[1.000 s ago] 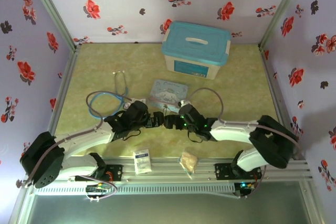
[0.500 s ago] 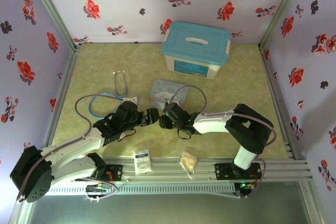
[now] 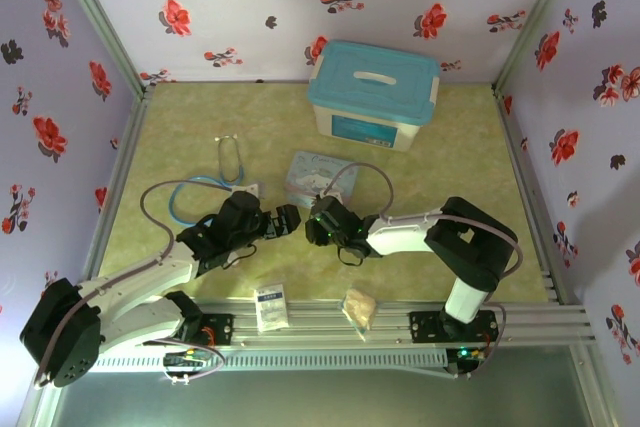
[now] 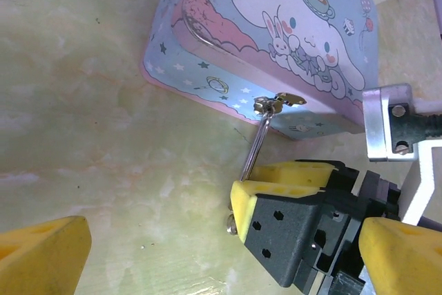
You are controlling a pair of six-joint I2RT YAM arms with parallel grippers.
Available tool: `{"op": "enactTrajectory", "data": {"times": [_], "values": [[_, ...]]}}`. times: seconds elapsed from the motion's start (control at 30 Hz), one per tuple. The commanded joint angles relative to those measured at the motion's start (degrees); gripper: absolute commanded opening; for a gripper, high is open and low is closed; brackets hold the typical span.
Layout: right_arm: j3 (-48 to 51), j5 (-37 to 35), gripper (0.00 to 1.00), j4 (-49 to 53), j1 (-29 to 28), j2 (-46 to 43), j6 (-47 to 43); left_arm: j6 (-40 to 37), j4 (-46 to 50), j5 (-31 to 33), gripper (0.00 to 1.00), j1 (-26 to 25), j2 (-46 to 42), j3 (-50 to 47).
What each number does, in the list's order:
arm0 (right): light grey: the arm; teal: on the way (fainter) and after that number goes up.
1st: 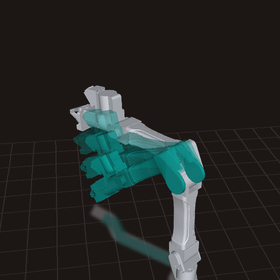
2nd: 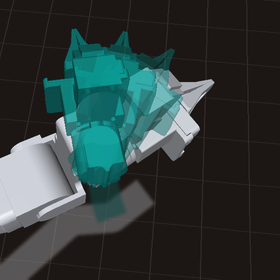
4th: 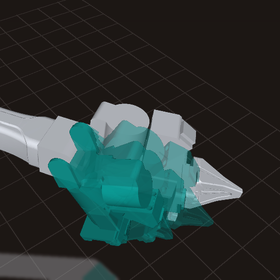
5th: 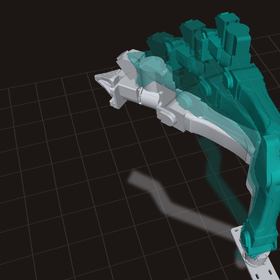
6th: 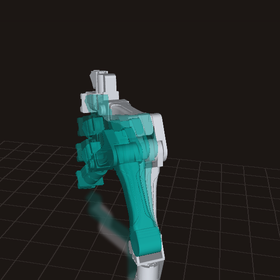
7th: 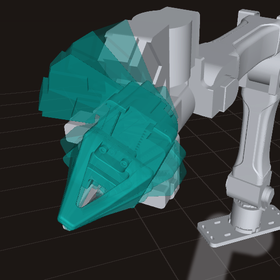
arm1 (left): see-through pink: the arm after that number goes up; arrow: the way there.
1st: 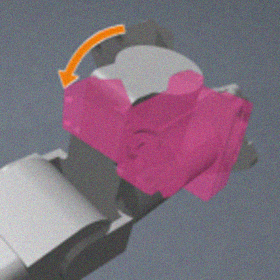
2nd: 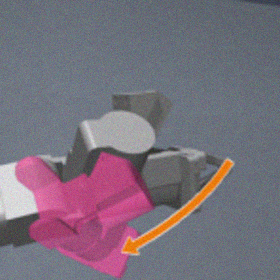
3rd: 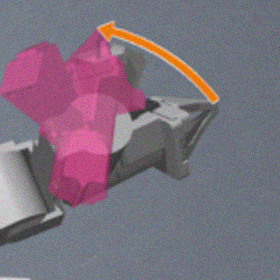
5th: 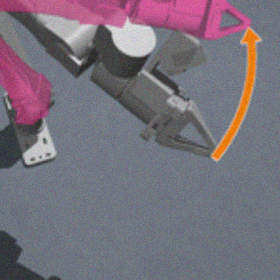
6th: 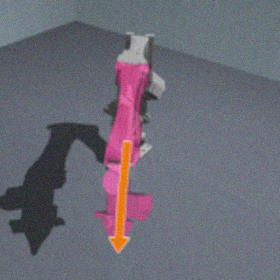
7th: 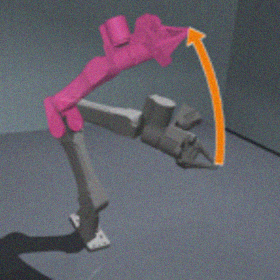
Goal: Unlock the padlock with the key
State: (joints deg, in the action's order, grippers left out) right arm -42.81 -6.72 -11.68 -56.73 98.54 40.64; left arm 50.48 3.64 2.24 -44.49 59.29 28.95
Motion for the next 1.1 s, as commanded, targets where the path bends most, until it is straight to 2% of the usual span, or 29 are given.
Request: {"op": "enactTrajectory", "data": {"times": [0.0, 0.13, 0.17, 0.33, 0.53, 0.73, 0.93, 1.07], "values": [[3.69, 1.95, 0.35, -2.51, -0.37, 1.7, 2.89, -1.61, 0.94, -0.49, 1.0, 0.7, -0.04, -0.16], [6.73, 2.75, 0.32, -5.73, -0.34, -0.41, 4.59, -2.74, 0.69, 0.02, 1.0, 1.29, 0.76, 1.1], [7.36, 2.62, 0.29, -6.46, -0.35, -0.76, 5.35, -3.28, 0.96, 0.83, 1.0, 1.33, 1.14, 2.0], [10.62, 2.35, 0.23, -11.7, 0.12, -1.15, 10.36, -6.37, -1.2, 5.14, 1.0, 1.38, 2.63, 5.7], [14.57, 2.15, 0.2, -18.59, 0.1, -1.64, 14.56, -13.9, 0.09, 8.08, 1.0, 2.79, 10.48, 13.62], [16.05, 1.84, 0.16, -21.7, 0.12, -1.9, 16.15, -18.63, -3.14, 9.12, 1.0, 7.97, 19.7, 17.9], [18.38, 1.56, 0.16, -28.71, 0.13, -1.17, 20.09, -22.72, -3.6, 5.88, 1.0, 9.26, 29.02, 24.69], [19.92, -2.08, 0.13, -36.06, -0.92, 3.3, 28.23, -24.19, -6.45, 3.21, 0.96, 9.25, 32.75, 25.63]]}}
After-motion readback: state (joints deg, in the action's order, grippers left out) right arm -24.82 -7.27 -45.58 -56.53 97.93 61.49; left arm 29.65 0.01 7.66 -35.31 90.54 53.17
